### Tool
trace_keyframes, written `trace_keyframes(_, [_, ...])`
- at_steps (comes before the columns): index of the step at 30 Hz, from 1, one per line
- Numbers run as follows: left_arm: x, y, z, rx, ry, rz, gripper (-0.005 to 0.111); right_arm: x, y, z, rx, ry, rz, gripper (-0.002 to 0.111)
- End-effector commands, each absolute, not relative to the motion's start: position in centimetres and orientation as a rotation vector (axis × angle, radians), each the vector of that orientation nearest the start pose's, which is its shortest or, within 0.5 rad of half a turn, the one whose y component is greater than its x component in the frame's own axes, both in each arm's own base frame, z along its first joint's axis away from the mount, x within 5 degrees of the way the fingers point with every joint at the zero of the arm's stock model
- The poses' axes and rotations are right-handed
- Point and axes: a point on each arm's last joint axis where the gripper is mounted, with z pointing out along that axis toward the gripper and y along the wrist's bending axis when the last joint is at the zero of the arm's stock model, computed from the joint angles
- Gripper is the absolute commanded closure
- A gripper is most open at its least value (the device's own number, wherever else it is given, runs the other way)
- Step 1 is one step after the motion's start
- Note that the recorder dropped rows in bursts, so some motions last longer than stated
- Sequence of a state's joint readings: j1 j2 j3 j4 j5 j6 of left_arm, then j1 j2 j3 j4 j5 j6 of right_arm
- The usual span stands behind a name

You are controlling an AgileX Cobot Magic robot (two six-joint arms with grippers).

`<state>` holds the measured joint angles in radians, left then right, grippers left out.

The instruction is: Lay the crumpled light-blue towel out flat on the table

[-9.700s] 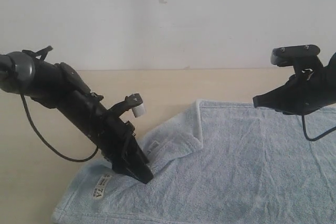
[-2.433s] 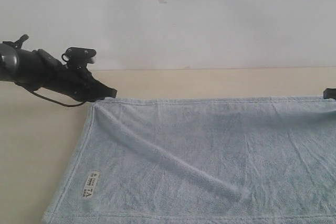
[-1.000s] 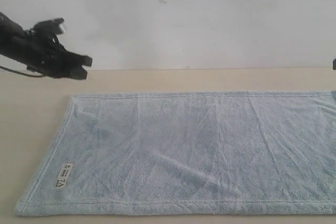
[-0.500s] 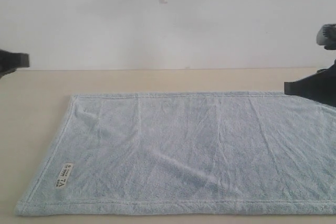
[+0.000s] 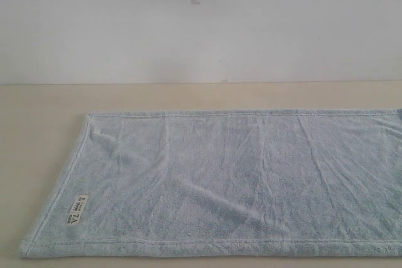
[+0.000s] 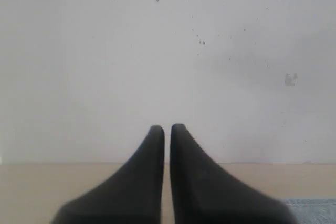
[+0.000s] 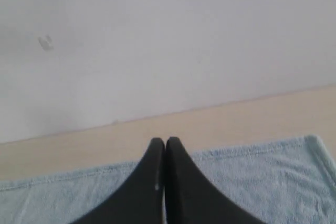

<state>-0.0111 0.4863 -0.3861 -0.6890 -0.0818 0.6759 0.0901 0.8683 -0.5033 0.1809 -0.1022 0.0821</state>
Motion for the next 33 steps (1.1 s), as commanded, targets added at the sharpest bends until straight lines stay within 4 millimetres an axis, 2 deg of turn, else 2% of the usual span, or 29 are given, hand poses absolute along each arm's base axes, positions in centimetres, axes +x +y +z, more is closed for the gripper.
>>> trace_keyframes(1, [8.6,0.1,30.0,0.035,1.478,0.057,0.103,14.6,1.2,30.7,0.121,1.608,0.224,0.109])
trace_keyframes(6, [6.2,-0.1,29.9,0.03,1.383,0.019,0.103,10.9,0.8,30.6,0.09,1.5,0.215,0.109])
trace_keyframes(12, [4.5,-0.6,29.8,0.082,1.357,-0.02,0.103,7.9,0.9,30.3,0.069,1.537,0.245,0.109])
trace_keyframes(18, [4.1,-0.6,29.9,0.082,1.331,-0.02,0.103,6.8,0.8,30.7,0.066,1.478,0.249,0.109])
trace_keyframes(25, [4.1,-0.6,29.9,0.082,1.331,-0.02,0.103,6.7,0.7,30.5,0.069,1.449,0.247,0.109])
trace_keyframes(29, [4.1,-0.6,29.9,0.085,1.334,-0.021,0.103,5.4,0.1,27.6,0.077,1.407,0.118,0.109])
trace_keyframes(31, [4.1,-0.6,29.9,0.085,1.334,-0.021,0.103,4.8,-0.2,25.0,0.09,1.409,0.023,0.109])
trace_keyframes(33, [4.1,-0.6,29.9,0.085,1.334,-0.021,0.103,5.4,-0.5,22.5,0.131,1.456,-0.007,0.109])
